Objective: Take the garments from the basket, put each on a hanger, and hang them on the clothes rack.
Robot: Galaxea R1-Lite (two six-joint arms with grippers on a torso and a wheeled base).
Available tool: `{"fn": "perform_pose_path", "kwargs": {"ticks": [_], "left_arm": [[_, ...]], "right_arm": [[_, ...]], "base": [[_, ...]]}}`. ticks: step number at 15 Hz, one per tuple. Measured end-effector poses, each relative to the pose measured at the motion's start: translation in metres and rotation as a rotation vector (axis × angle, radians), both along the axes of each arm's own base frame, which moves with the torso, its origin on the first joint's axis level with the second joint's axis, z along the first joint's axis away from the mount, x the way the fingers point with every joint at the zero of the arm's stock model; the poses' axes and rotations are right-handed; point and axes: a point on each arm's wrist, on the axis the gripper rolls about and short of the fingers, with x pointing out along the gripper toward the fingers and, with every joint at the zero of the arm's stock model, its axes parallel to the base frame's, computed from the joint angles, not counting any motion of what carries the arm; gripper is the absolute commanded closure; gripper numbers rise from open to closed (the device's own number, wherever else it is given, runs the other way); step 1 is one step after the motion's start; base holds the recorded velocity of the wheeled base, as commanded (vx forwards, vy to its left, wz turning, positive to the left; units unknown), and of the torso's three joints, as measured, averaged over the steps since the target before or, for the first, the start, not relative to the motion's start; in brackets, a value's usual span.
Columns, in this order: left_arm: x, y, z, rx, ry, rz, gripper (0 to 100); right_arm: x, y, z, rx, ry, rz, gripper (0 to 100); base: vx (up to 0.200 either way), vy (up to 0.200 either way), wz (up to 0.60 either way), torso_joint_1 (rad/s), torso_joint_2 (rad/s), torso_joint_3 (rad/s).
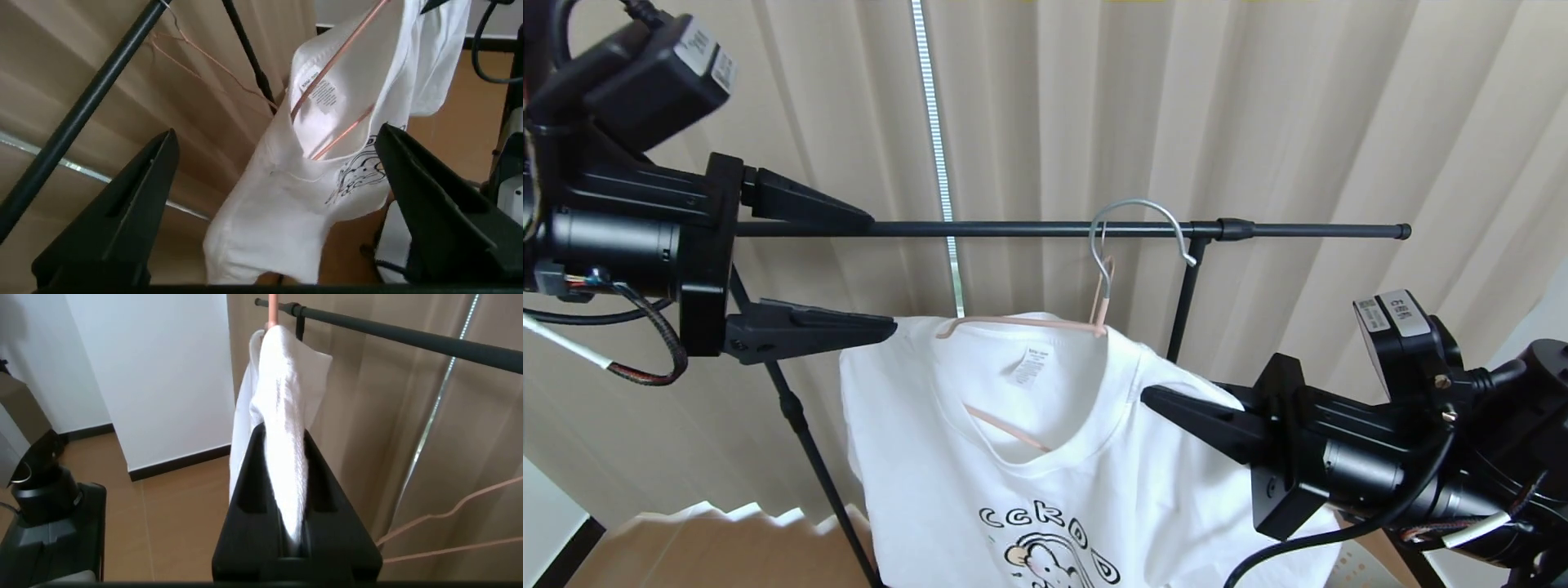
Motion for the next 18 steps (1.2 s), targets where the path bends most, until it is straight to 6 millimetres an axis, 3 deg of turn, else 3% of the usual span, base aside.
{"fn": "perform_pose_path", "kwargs": {"ticks": [6,11,18], "left_arm": [[0.023,0.003,0.001,0.148,-0.044,-0.196,0],[0.039,-0.009,-0.02,0.173,0.017,-0.245,0],[0.057,-0.014,-0.033,0.323,0.024,-0.16,0]], "right_arm": [[-0.001,-0.003,-0.002,-0.007,0.006,0.01,100],[-0.001,-0.003,-0.001,-0.005,0.003,0.01,100],[-0.003,-0.004,0.002,0.002,-0.004,0.01,100]], "base": [[0.0,0.0,0.0,0.0,0.0,0.0],[0.0,0.0,0.0,0.0,0.0,0.0],[0.0,0.0,0.0,0.0,0.0,0.0]]}}
